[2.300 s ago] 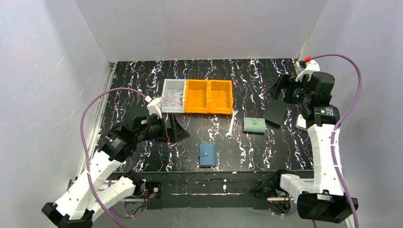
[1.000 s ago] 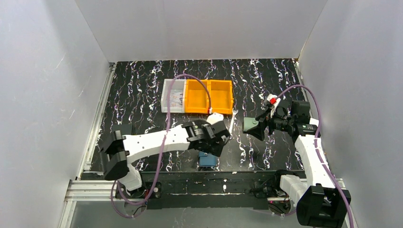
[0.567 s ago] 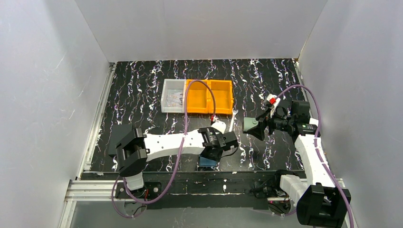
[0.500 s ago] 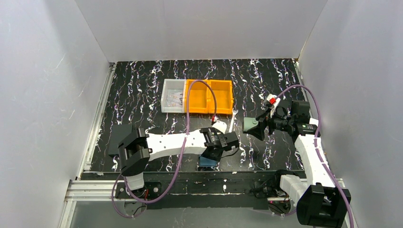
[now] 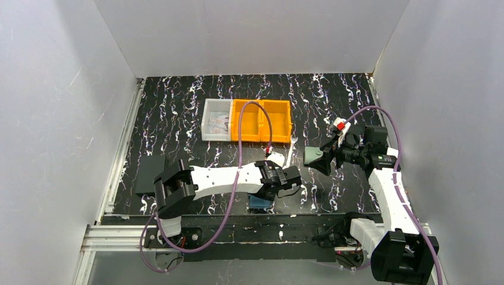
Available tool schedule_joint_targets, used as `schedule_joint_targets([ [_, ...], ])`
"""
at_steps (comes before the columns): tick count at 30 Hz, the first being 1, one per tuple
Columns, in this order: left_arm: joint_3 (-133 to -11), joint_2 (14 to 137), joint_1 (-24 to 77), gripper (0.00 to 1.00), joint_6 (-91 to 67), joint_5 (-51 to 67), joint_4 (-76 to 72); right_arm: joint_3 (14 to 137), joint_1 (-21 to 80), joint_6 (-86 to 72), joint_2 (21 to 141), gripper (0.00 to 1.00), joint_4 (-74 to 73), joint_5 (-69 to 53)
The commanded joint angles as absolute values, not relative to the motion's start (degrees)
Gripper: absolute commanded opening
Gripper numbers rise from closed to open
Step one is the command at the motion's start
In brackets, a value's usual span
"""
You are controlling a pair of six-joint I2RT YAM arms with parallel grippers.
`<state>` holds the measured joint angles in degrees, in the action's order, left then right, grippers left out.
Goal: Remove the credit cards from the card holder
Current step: Open the card holder at the center of the board.
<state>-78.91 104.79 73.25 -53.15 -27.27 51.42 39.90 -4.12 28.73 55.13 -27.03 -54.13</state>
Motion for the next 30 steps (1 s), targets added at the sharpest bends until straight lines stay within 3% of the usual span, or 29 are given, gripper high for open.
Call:
schedule_joint_targets([
  [1, -79.61, 106.04, 73.39, 0.42, -54.69, -30.01, 52.3, 40.44, -4.31, 29.36, 54.85, 1.0, -26.55, -54.41],
  [17, -76.42, 106.45, 72.85, 0.41, -55.9, -32.43, 50.83, 40.26, -4.31, 29.36, 54.46, 1.0, -26.72, -54.23],
  [30, -73.38, 105.67, 71.81, 0.28, -56.03, -32.3, 47.81, 40.41, -4.35, 29.62, 54.49, 1.0, -27.16, -54.53],
])
